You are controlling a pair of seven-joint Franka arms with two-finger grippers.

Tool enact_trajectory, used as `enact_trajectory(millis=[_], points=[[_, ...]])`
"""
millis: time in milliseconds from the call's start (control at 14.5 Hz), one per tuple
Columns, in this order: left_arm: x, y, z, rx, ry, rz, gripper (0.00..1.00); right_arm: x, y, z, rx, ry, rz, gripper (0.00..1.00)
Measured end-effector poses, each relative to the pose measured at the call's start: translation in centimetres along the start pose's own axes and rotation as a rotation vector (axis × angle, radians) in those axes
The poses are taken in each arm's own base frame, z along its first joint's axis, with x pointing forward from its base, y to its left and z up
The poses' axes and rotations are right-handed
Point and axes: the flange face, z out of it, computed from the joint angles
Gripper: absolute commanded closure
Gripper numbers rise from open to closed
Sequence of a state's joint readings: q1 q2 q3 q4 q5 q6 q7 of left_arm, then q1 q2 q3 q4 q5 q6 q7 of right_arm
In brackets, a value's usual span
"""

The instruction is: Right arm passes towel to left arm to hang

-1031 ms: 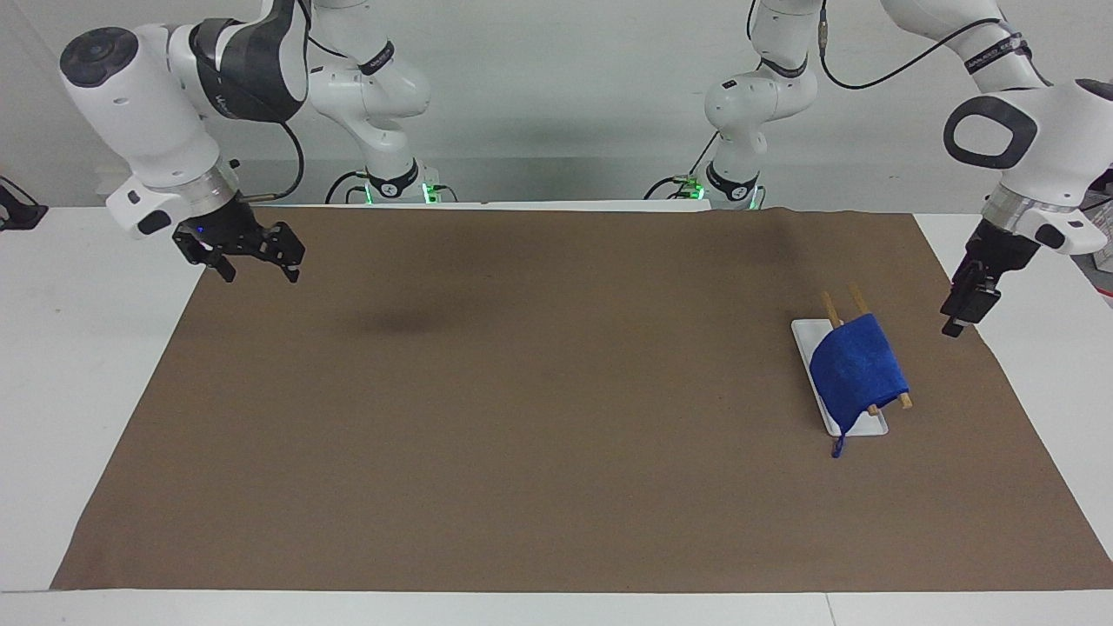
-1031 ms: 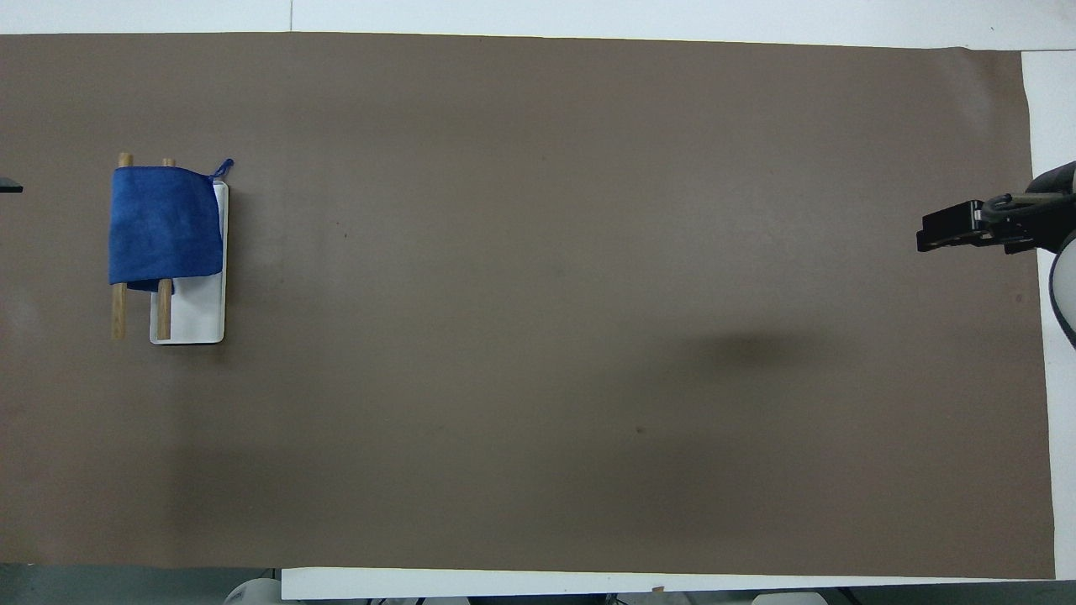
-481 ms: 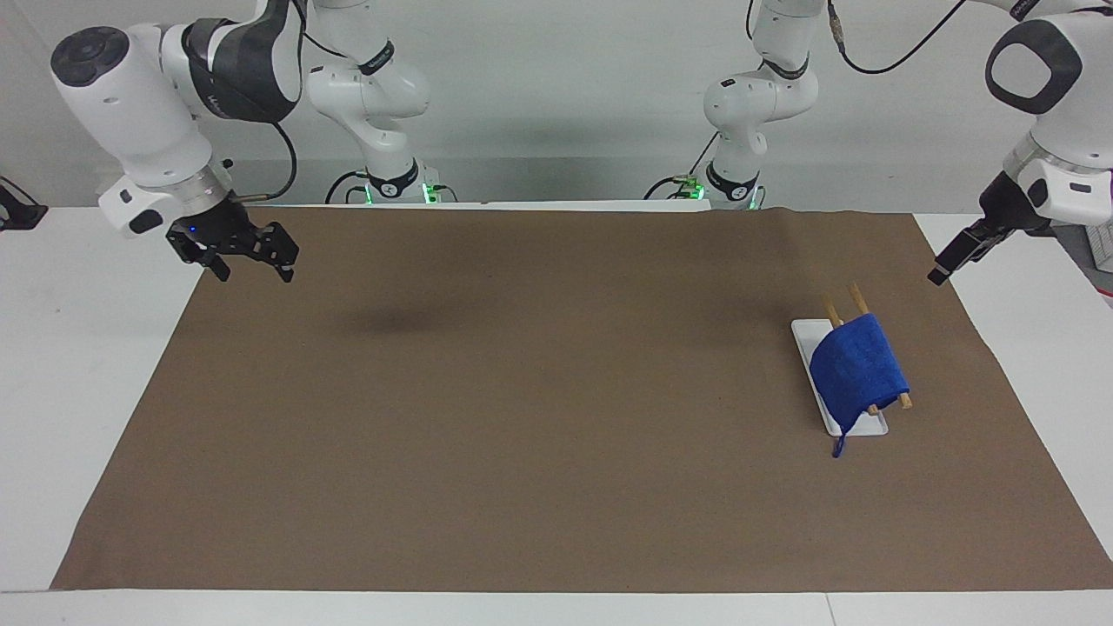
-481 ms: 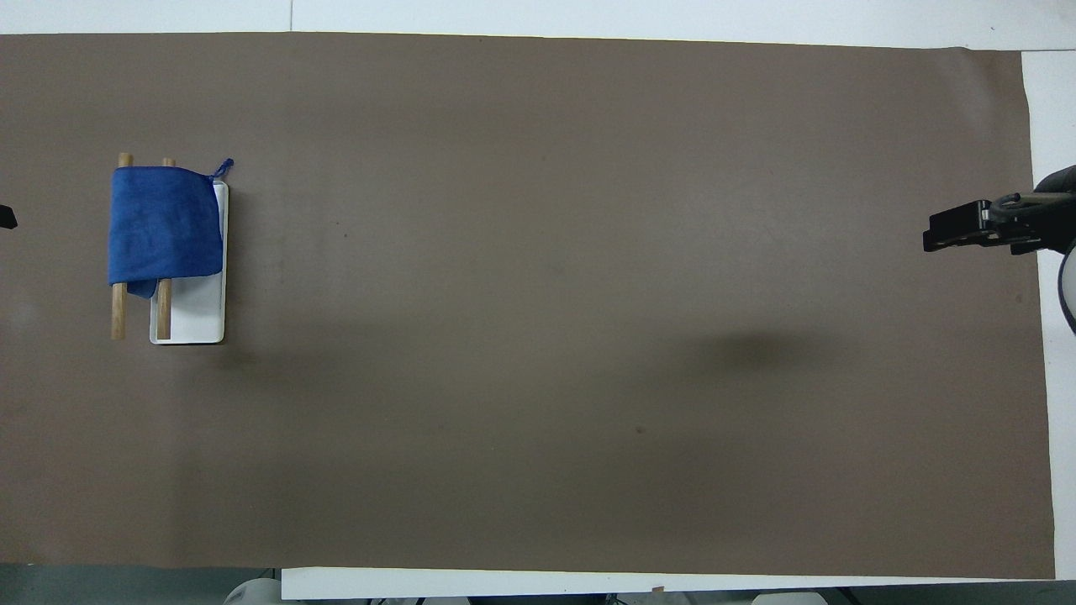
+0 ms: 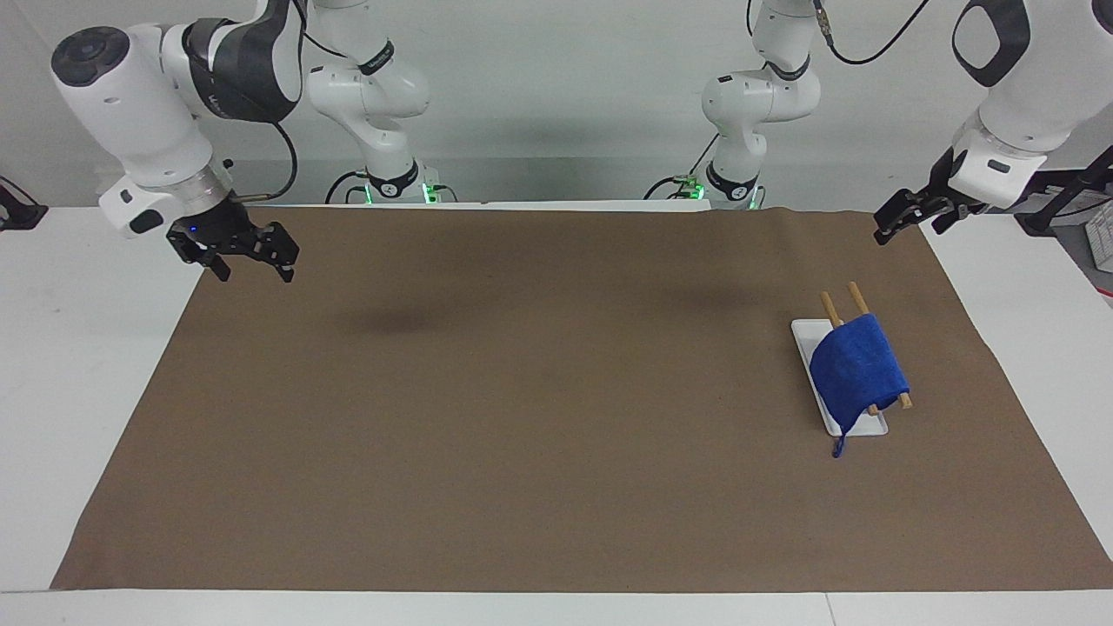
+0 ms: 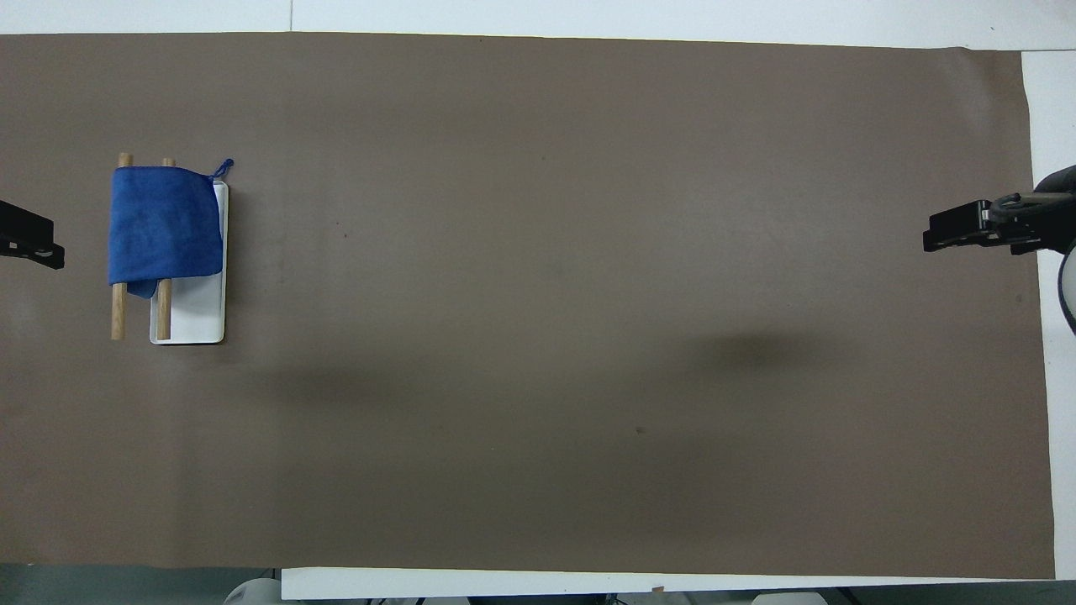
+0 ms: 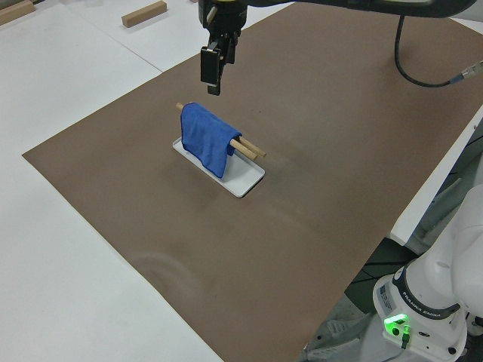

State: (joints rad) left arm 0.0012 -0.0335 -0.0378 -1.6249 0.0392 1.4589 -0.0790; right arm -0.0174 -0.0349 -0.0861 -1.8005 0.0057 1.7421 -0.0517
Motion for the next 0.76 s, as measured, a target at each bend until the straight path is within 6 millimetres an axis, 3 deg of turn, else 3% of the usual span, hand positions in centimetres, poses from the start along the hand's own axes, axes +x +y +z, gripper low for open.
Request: enact_trajectory(millis=[206,756], points=[[-0.1,-0.2,-0.1,-0.010,0.002,0.038,0.00,0.0,0.0,0.0,0.000,0.000,0.000,0.00],[-1.0,1.6,-1.3,-0.046,0.025,0.114,0.00,0.0,0.0,0.0,0.000,0.000,0.000,0.00]])
